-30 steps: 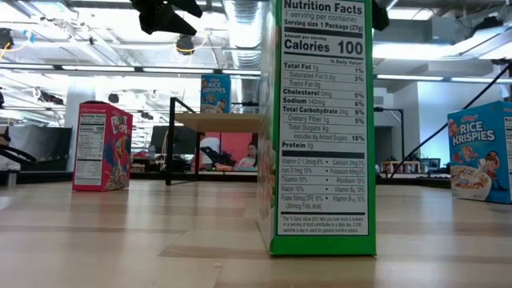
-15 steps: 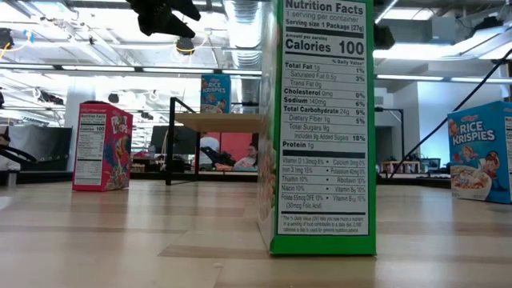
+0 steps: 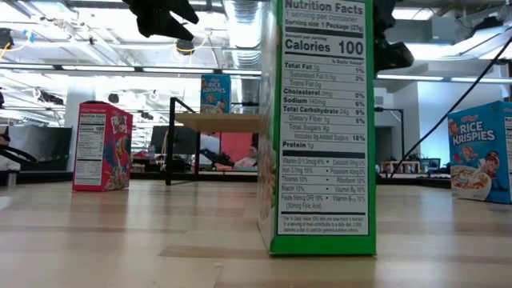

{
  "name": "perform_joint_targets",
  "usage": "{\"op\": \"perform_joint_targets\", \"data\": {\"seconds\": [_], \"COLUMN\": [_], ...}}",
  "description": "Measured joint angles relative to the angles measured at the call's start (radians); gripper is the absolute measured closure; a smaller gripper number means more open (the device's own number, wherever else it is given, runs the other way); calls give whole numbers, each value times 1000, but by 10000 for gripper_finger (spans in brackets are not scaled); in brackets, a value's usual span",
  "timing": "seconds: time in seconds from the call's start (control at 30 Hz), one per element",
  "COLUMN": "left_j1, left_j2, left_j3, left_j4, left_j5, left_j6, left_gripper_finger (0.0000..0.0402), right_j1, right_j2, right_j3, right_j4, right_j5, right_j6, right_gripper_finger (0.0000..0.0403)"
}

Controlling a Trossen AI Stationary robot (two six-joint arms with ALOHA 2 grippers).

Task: Stack cereal on shelf
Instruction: Put the right red cereal box on the shelf aligned with the other red cereal box

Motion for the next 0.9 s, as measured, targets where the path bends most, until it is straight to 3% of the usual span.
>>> {"op": "perform_joint_targets", "data": {"seconds": [0.3, 0.9], "left_j1": [0, 0], "left_j2": [0, 0], "left_j3": [0, 0], "left_j4": [-1, -4], "left_j5": [26, 25], "left_j6": [-26, -18], "left_gripper_finger": [90, 90], "right_j1": [-1, -5], "right_j2": [0, 72], "right_j3": [0, 3], "right_j4": [0, 51], "right_j5": [61, 68], "right_j6": [142, 283], "right_gripper_finger": [127, 127]}}
